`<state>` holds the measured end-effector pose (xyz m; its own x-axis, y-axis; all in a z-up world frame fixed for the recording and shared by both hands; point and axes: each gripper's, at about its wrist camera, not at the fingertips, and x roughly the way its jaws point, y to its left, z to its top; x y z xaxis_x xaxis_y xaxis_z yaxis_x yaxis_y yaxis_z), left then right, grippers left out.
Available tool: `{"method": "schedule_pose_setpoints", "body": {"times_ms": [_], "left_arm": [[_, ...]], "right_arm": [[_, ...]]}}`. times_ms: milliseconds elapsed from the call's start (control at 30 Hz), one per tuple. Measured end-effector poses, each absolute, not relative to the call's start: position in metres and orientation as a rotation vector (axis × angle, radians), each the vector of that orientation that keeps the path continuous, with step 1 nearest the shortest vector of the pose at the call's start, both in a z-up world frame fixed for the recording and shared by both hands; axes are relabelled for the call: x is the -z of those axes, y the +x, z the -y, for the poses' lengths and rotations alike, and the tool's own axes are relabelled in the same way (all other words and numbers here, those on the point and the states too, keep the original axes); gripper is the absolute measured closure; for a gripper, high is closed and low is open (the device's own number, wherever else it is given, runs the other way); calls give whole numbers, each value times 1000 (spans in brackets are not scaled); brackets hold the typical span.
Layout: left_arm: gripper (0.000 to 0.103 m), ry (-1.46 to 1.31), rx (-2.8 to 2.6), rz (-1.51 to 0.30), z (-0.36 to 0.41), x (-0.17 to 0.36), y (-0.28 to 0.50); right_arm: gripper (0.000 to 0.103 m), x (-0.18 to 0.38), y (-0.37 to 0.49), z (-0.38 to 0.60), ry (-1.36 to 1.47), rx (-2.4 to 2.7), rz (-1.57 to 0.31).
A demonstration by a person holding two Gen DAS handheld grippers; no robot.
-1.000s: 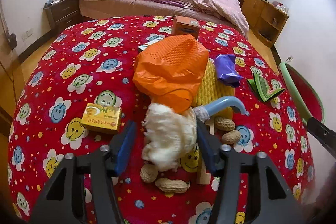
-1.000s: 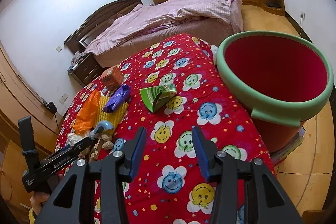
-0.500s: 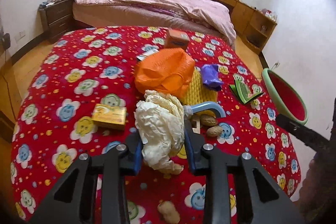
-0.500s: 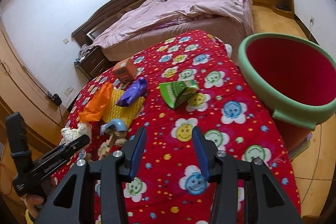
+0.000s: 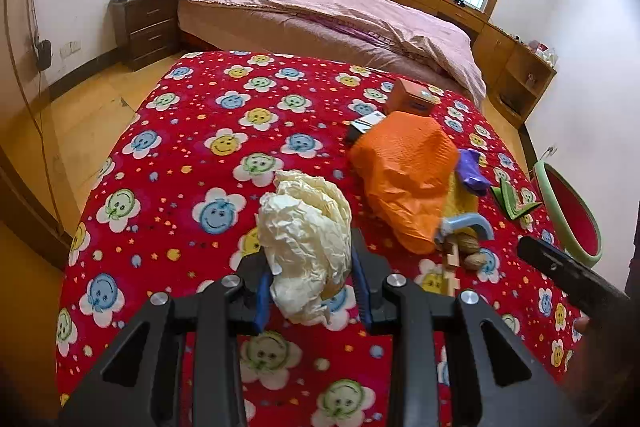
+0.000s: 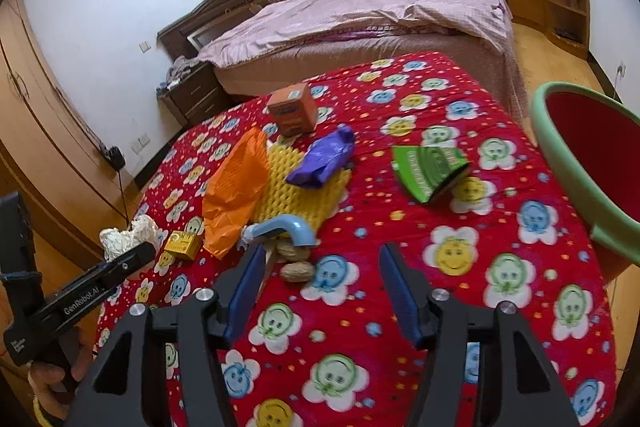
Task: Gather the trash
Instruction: 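Grasp the white tissue with the left tool while the right tool grasps the blue pipe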
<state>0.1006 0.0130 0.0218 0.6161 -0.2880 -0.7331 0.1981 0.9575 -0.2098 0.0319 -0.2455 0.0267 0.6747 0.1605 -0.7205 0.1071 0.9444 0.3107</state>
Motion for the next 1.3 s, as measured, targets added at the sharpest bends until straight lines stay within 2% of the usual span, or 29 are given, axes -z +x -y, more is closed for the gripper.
{"method": "schedule_pose_setpoints", "body": {"times_ms": [133, 300, 367, 400, 800, 900, 967, 1300], "left_arm": [[70, -109, 299, -855, -20, -19, 106], [70, -121, 343, -850, -23, -18, 111], [70, -133, 363, -850, -25, -17, 113], [70, -139, 371, -850, -26, -17, 114], [70, -207, 387, -856, -38, -11, 124], [70, -209, 385, -856, -38, -11, 125], [70, -207, 384, -857, -38, -11, 125], [70, -187, 391, -833, -26, -25, 108]], "right_arm": [[32, -19, 46, 227, 281, -5, -859], [28, -13, 62, 204, 203, 18, -882], [19, -11, 66, 196, 168, 25, -884], [19, -9, 69, 190, 140, 30, -886], [19, 8, 95, 155, 7, 46, -939], [21, 11, 97, 160, 29, 50, -943], [28, 9, 95, 165, 54, 53, -935], [28, -15, 70, 182, 117, 30, -853]]}}
